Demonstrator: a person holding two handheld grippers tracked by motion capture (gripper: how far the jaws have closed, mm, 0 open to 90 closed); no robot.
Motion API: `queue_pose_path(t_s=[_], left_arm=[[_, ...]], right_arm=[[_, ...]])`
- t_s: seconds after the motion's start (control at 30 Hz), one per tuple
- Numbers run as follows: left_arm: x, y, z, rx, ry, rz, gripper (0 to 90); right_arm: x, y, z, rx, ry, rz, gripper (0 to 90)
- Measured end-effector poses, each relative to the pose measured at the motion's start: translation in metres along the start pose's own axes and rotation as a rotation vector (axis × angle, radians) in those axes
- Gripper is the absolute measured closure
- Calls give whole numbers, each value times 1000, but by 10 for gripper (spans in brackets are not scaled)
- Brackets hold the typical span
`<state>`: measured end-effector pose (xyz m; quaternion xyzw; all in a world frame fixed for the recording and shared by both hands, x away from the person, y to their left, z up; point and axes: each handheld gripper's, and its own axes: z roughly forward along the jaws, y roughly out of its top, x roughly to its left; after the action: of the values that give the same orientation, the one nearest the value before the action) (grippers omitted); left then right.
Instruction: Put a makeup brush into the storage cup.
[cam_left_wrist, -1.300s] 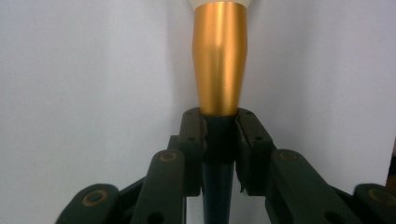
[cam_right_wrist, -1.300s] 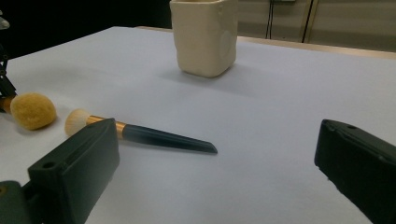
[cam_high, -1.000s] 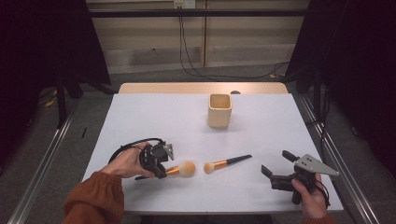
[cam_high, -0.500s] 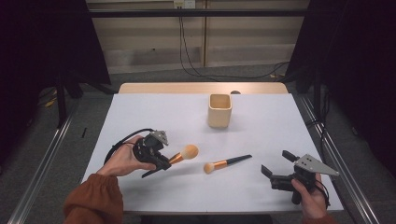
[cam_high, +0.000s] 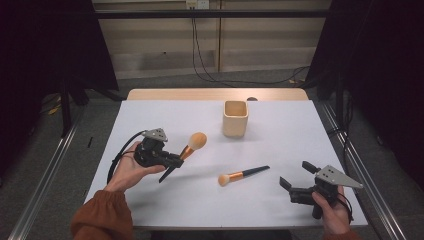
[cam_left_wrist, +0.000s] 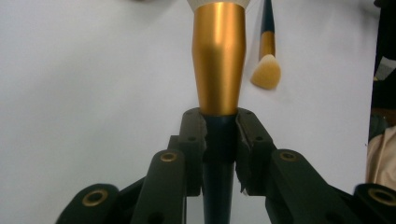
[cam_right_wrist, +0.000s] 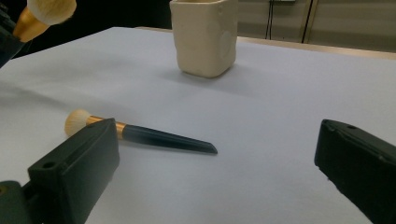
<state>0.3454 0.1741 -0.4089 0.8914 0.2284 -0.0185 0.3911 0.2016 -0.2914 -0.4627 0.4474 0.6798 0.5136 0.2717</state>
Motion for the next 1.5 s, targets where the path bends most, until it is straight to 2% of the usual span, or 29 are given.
queue_pose_path(t_s=[0.07, 0.23, 0.37, 0.4, 0.43, 0.53, 0.63, 0.9, 1.1, 1.17, 1.2, 1.5], left_arm=[[0, -1, 1, -24, 6, -3, 747], [0, -4, 0, -112, 67, -20, 747], [-2, -7, -1, -172, 83, -26, 747], [-3, -8, -1, -186, 75, -29, 747], [-4, -9, 0, -205, 89, -22, 746], [-6, -11, 4, -241, 83, -36, 747], [-9, -12, 9, -257, 89, -18, 746], [-19, -10, 18, -328, 67, -11, 746], [-25, -10, 22, -348, 63, -25, 746], [-28, -9, 23, -370, 64, -27, 747], [-29, -9, 24, -381, 49, -31, 746], [-39, -5, 27, -436, 34, -26, 746]], right_arm=[[0, 0, 0, -1, 0, 0, 0], [0, 0, 0, -2, 0, 1, 0], [0, 0, 0, -6, 0, 5, 0], [0, 0, 0, -6, 0, 1, 0], [0, 0, 0, -6, 0, 0, 0], [1, 0, 1, -11, -4, 6, 1], [1, 0, 1, -10, 1, 0, 0], [4, 0, 2, -17, 21, 0, 0], [9, 2, 6, -48, 60, 18, 10], [10, 3, 7, -55, 66, 21, 19], [11, 3, 7, -60, 71, 29, 20], [23, 16, 13, -80, 141, 31, 14]])
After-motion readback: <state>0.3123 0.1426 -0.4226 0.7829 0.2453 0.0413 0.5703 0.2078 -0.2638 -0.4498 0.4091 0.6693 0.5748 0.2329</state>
